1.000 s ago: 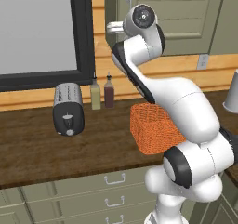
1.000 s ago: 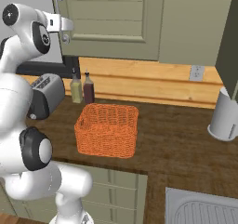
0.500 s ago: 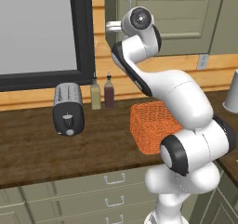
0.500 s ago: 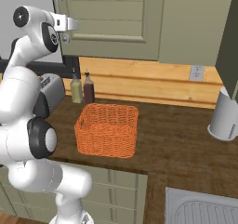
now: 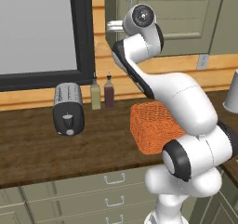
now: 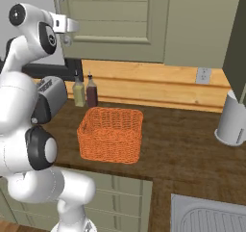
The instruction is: Open the cabinet, pick up the bread from the cabinet and place it in the basket. Then move the basket to the dining counter.
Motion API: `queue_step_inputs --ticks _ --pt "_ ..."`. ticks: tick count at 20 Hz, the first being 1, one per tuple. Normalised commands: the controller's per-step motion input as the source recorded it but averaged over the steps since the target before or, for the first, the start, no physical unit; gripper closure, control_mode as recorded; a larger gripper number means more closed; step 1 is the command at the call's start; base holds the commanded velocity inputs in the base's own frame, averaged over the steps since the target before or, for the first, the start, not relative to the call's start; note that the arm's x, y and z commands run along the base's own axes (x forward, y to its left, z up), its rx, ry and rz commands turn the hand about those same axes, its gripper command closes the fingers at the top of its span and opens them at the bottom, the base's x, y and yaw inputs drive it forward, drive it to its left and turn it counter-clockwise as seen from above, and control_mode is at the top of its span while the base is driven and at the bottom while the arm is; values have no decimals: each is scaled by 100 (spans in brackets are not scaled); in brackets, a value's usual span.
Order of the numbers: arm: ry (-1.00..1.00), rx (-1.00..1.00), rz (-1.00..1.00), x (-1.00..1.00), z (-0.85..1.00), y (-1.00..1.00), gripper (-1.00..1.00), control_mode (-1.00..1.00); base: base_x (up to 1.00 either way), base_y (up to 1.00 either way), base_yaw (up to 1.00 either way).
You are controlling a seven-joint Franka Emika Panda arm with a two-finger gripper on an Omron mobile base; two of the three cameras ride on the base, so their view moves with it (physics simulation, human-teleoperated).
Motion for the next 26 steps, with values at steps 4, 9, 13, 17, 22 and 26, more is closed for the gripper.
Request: queue_step_inputs --ticks 4,9,13,17,22,26 --pt "8 0 0 -89 0 0 100 -100 0 0 0" --pt "5 0 0 -100 0 -1 100 -100 0 0 0" --pt "1 0 0 -100 0 -9 100 -100 0 0 0" --pt "0 0 0 -100 1 -11 100 -100 0 0 0" --pt "0 0 0 -100 3 -20 100 -100 0 0 0" --pt "0 0 1 -96 6 -3 -100 -100 0 0 0"
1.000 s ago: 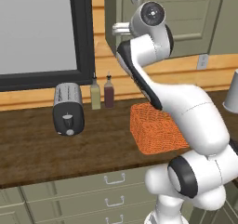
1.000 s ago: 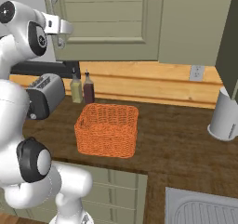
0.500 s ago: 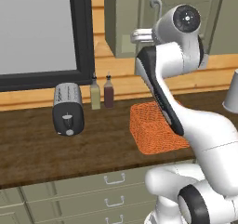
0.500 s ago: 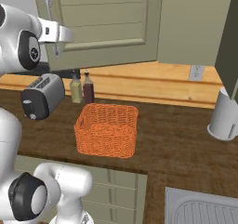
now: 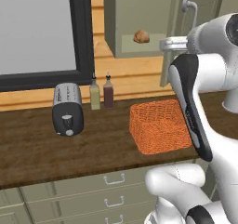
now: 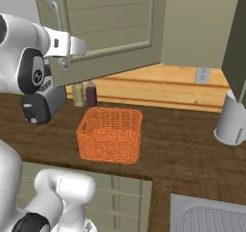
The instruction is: Open the cabinet, pick up the bread from the cabinet and place it in the basket. Then move the basket to the dining counter.
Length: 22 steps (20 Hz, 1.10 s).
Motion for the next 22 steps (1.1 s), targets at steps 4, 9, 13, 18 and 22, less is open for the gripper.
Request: queue_step_inputs --ticks 4,9,13,18,22 --pt "0 -3 6 -72 3 43 -100 -100 0 0 0" --pt "-1 -24 5 -44 0 100 -100 -100 0 0 0" --pt "0 -28 -3 -47 20 94 -100 -100 0 0 0" --pt "22 -22 -21 72 -17 62 -100 -100 0 0 0" --pt "27 -12 -21 99 -33 13 -100 -100 0 0 0"
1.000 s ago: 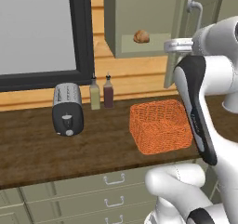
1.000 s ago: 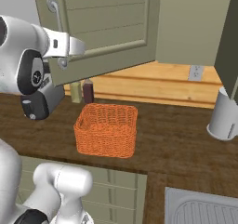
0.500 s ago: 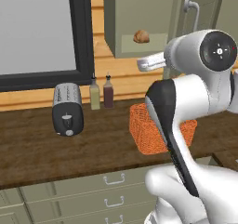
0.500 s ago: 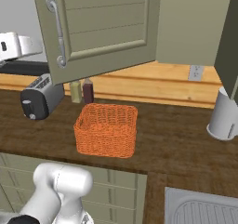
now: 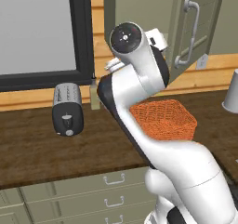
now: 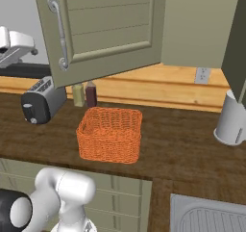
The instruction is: Open the cabinet, pick up the bread from the cabinet and place it in the basket. Then move the basket to the dining counter.
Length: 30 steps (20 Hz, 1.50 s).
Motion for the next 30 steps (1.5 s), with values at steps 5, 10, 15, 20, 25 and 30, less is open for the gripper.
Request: queue_step_inputs --ticks 5,10,15,20,25,30 --pt "11 -5 -22 57 -30 -10 -100 -100 0 0 0" --pt "0 -2 -21 -2 -13 -63 -100 -100 0 0 0" --pt "0 0 -16 -18 0 -99 -100 -100 0 0 0" --pt "-4 0 -9 -64 0 -100 -100 -100 0 0 0" --pt "-9 0 -9 -52 1 -100 -100 -100 0 0 0" --pt "-15 0 -1 -22 4 -100 -100 -100 0 0 0"
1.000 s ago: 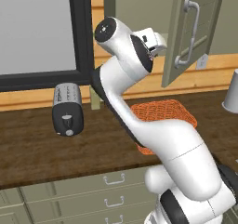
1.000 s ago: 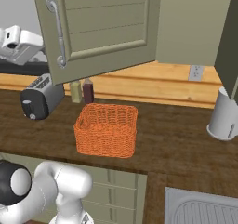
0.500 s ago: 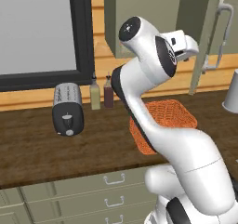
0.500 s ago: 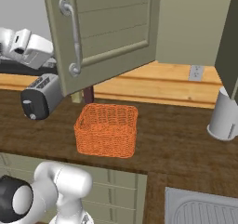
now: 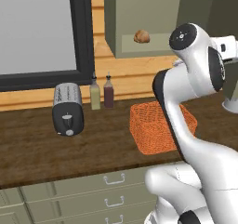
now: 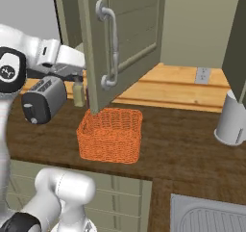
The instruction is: Open the cabinet, pick up the bread from the cabinet and place it in the basket. Then move the basket to the dining counter.
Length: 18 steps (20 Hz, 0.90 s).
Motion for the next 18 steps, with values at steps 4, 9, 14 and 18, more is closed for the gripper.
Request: queue_step_inputs --ticks 4,9,14,18 --pt "-18 0 -2 -1 3 -100 -100 -100 0 0 0" --pt "-17 0 -5 1 2 -100 -100 -100 0 0 0" --pt "-11 9 -3 -1 1 -16 -100 -100 0 0 0" --pt "-4 21 2 4 0 89 -100 -100 0 0 0"
